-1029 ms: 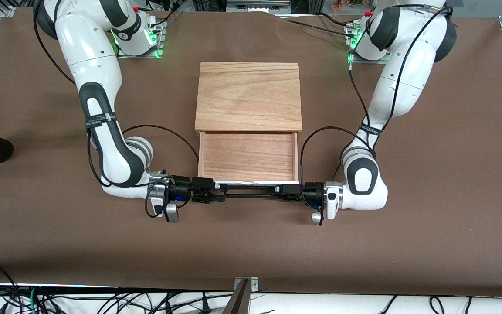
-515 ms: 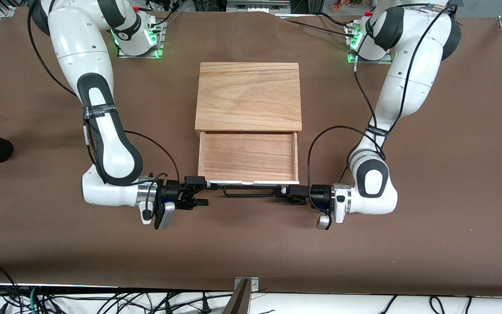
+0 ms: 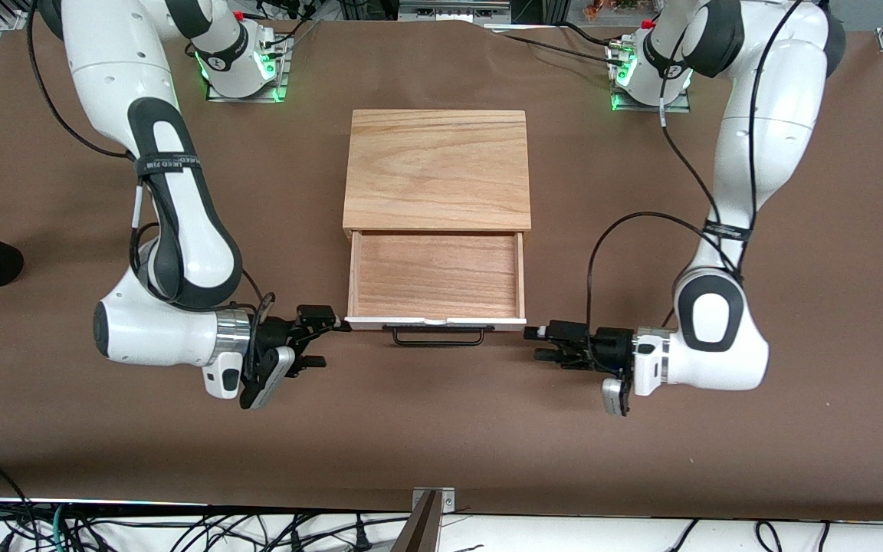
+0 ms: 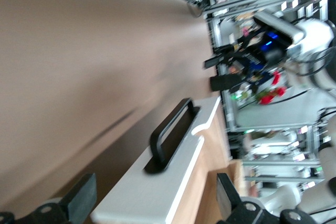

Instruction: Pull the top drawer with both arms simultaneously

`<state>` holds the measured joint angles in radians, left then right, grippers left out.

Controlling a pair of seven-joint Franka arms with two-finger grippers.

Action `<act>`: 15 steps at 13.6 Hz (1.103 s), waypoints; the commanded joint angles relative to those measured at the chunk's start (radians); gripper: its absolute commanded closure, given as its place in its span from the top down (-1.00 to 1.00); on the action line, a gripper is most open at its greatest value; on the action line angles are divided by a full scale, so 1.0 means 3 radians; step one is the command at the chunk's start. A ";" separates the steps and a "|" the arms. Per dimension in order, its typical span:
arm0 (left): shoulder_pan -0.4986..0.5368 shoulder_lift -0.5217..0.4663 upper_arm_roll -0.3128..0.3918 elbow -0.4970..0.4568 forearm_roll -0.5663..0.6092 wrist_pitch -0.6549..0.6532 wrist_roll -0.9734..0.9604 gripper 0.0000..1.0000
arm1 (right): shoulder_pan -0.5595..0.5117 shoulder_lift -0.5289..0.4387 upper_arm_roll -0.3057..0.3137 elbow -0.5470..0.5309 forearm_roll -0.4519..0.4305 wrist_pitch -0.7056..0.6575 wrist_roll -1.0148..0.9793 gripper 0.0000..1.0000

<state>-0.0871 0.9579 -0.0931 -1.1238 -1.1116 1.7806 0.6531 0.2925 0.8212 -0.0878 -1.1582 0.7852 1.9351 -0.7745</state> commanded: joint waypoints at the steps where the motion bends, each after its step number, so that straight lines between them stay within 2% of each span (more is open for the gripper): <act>1: 0.0025 -0.0170 0.0090 -0.0053 0.0482 -0.0075 0.0001 1.00 | 0.0022 -0.0252 -0.0172 -0.0020 -0.0743 -0.0156 0.0071 1.00; 4: 0.0050 -0.0375 0.0213 -0.0068 0.1024 -0.0075 0.0011 1.00 | 0.0012 -0.0502 -0.0285 -0.0025 -0.1760 -0.0721 0.0066 1.00; 7: 0.0106 -0.0600 0.0228 -0.0186 0.1449 -0.0075 0.0016 1.00 | 0.0037 -0.0804 -0.0346 -0.0025 -0.2604 -0.0994 0.0076 1.00; 9: 0.0137 -0.0707 0.0330 -0.0186 0.1679 -0.0075 0.0011 1.00 | 0.0053 -0.0968 -0.0377 -0.0025 -0.3142 -0.1258 0.0091 1.00; 10: 0.0132 -0.0748 0.0371 -0.0186 0.1807 -0.0070 0.0011 1.00 | 0.0058 -0.1004 -0.0423 -0.0015 -0.3215 -0.1417 0.0097 1.00; 11: 0.0137 -0.0799 0.0402 -0.0186 0.1975 -0.0065 0.0011 1.00 | 0.0058 -0.1196 -0.0479 -0.0137 -0.3195 -0.1368 0.0142 1.00; 13: 0.0132 -0.0881 0.0423 -0.0171 0.2343 0.0036 0.0022 1.00 | -0.0003 -0.1656 -0.0464 -0.0621 -0.3180 -0.1311 0.0625 1.00; 15: 0.0137 -0.1050 0.0423 -0.0176 0.2513 0.0119 -0.0004 1.00 | -0.0161 -0.2096 -0.0368 -0.1148 -0.3175 -0.1286 0.1362 1.00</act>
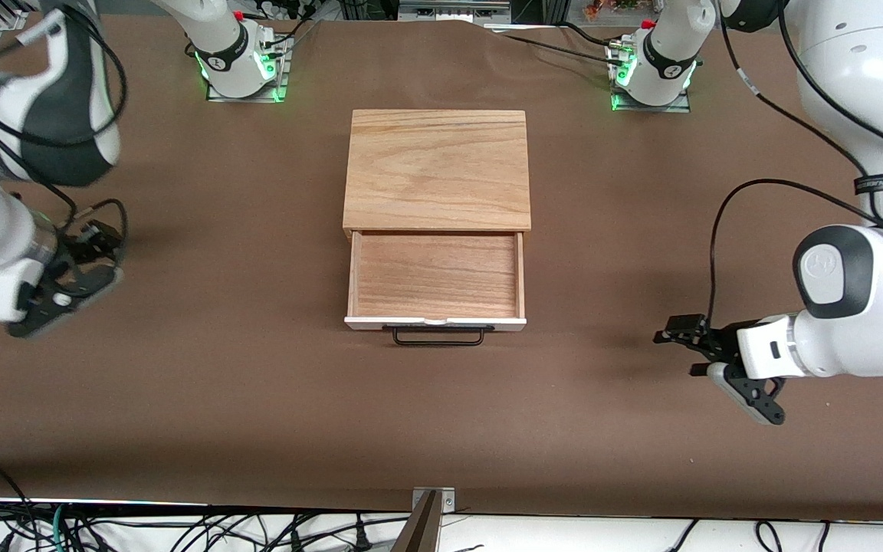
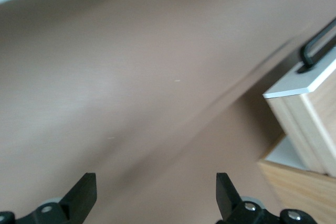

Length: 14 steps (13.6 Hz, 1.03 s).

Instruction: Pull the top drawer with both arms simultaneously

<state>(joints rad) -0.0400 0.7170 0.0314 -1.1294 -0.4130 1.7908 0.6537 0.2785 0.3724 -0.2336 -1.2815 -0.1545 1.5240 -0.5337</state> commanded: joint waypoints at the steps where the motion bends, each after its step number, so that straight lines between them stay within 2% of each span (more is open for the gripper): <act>1: -0.0015 -0.0303 0.0013 -0.0152 0.0180 0.0120 -0.0016 1.00 | -0.0333 -0.0769 0.0382 -0.0937 -0.0007 0.0094 0.0785 1.00; 2: 0.0021 -0.0375 0.0013 -0.0157 0.0185 0.0161 -0.0016 1.00 | -0.0684 -0.0897 0.0729 -0.1080 0.0034 0.0150 0.0995 1.00; 3: 0.0031 -0.0446 0.0013 -0.0157 0.0185 0.0171 -0.0016 1.00 | -0.0931 -0.1015 0.0986 -0.1188 0.0039 0.0171 0.1225 1.00; 4: 0.0051 -0.0538 0.0013 -0.0167 0.0190 0.0172 -0.0016 1.00 | -0.0999 -0.1138 0.1034 -0.1326 0.0060 0.0202 0.1455 1.00; 6: 0.0077 -0.0697 0.0058 -0.0168 0.0226 0.0151 -0.0031 1.00 | -0.1015 -0.1302 0.0999 -0.1536 0.0335 0.0253 0.1712 1.00; 8: 0.0077 -0.0865 0.0074 -0.0264 0.0440 0.0141 -0.0219 1.00 | -0.0974 -0.1293 0.0765 -0.1522 0.0397 0.0304 0.1692 1.00; 10: 0.0077 -0.1060 0.0074 -0.0392 0.0614 0.0024 -0.0709 1.00 | -0.0857 -0.1298 0.0641 -0.1435 0.0449 0.0335 0.1687 1.00; 14: 0.0062 -0.1280 0.0054 -0.0408 0.0900 -0.0594 -0.1370 1.00 | -0.0857 -0.1206 0.0539 -0.1102 0.0443 0.0360 0.1697 1.00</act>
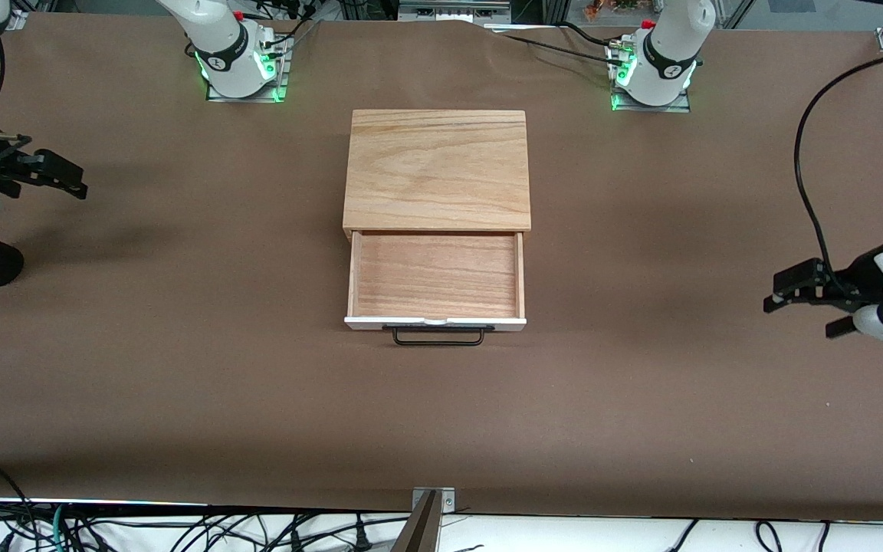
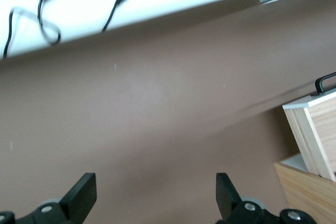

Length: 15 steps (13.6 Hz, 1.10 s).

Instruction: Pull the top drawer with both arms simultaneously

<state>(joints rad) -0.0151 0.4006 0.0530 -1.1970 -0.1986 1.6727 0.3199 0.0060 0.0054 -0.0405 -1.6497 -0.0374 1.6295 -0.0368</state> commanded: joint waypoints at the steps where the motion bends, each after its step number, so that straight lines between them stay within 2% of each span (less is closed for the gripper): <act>1: -0.0031 -0.0276 -0.0023 -0.0182 0.0298 -0.0369 -0.0319 1.00 | 0.0052 0.0008 -0.0116 0.0125 0.0063 -0.0016 0.0051 1.00; 5: -0.0052 -0.0394 -0.0039 -0.0193 0.0416 -0.0921 -0.0763 1.00 | 0.0057 -0.0023 -0.0116 0.0125 0.0089 -0.0098 0.0082 1.00; 7: -0.0062 -0.0506 -0.0059 -0.0335 0.0417 -0.0979 -0.0821 1.00 | 0.0052 -0.0028 -0.0100 0.0120 0.0089 -0.0098 0.0158 1.00; 9: -0.0057 -0.0695 -0.0095 -0.0626 0.0417 -0.0948 -0.0821 1.00 | 0.0052 -0.0028 -0.0090 0.0125 0.0089 -0.0119 0.0158 1.00; 13: -0.0057 -0.0839 -0.0131 -0.0821 0.0452 -0.0943 -0.0826 1.00 | 0.0052 0.0033 -0.0100 0.0191 0.0084 -0.0129 0.0138 1.00; 15: -0.0057 -0.0824 -0.0136 -0.0816 0.0452 -0.0943 -0.0831 1.00 | 0.0057 0.0038 -0.0105 0.0176 0.0079 -0.0170 0.0108 1.00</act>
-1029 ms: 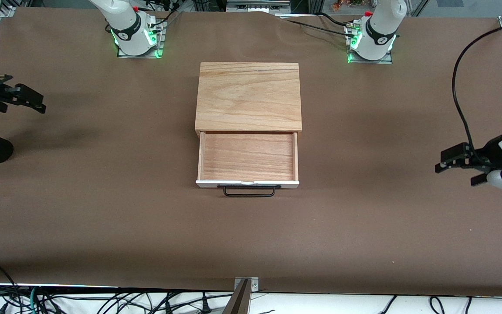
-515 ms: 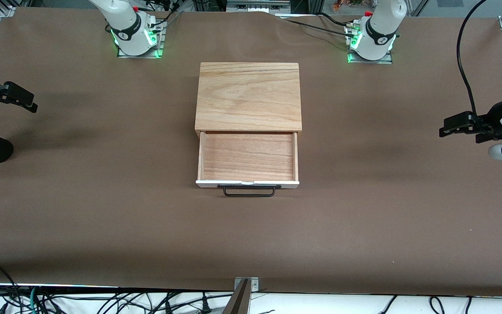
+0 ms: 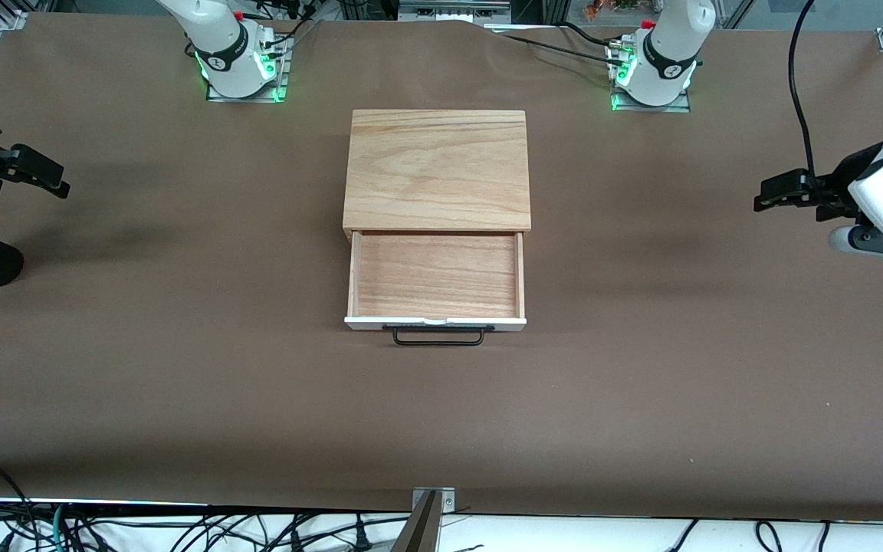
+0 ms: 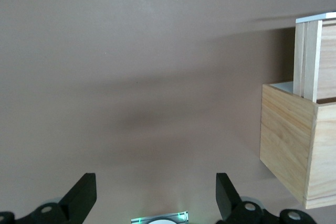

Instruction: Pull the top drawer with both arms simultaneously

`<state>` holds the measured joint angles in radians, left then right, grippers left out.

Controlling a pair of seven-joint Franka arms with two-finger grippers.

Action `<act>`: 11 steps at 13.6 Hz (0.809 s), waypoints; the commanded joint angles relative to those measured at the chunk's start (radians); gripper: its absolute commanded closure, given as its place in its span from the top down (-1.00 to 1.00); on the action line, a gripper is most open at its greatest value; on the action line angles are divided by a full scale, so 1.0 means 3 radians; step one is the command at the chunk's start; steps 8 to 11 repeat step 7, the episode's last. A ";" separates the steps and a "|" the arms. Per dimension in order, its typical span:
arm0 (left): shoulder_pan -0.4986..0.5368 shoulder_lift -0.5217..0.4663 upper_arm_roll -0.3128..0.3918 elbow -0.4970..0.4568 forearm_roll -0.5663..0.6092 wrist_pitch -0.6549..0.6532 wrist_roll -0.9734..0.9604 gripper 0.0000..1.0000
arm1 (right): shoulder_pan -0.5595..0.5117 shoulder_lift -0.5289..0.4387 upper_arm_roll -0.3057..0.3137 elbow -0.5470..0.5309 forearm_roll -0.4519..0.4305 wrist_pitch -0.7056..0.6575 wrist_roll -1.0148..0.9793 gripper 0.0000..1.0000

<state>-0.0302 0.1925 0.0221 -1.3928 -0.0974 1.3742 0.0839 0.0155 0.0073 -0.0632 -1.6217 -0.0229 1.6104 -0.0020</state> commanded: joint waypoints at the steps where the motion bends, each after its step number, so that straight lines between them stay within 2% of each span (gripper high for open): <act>1: 0.0003 -0.0095 -0.0033 -0.0128 0.0100 0.0057 -0.0050 1.00 | 0.0015 0.0037 -0.0040 0.0088 0.0035 -0.0157 0.0012 1.00; 6: -0.0002 0.0069 -0.0033 0.0086 0.0064 0.0057 -0.0121 1.00 | 0.0025 0.0037 -0.0025 0.0083 0.0045 -0.0199 0.0027 1.00; 11: -0.0002 0.0069 -0.0033 0.0087 0.0069 0.0057 -0.0116 1.00 | 0.0025 0.0042 -0.0025 0.0078 0.0046 -0.0168 0.0027 1.00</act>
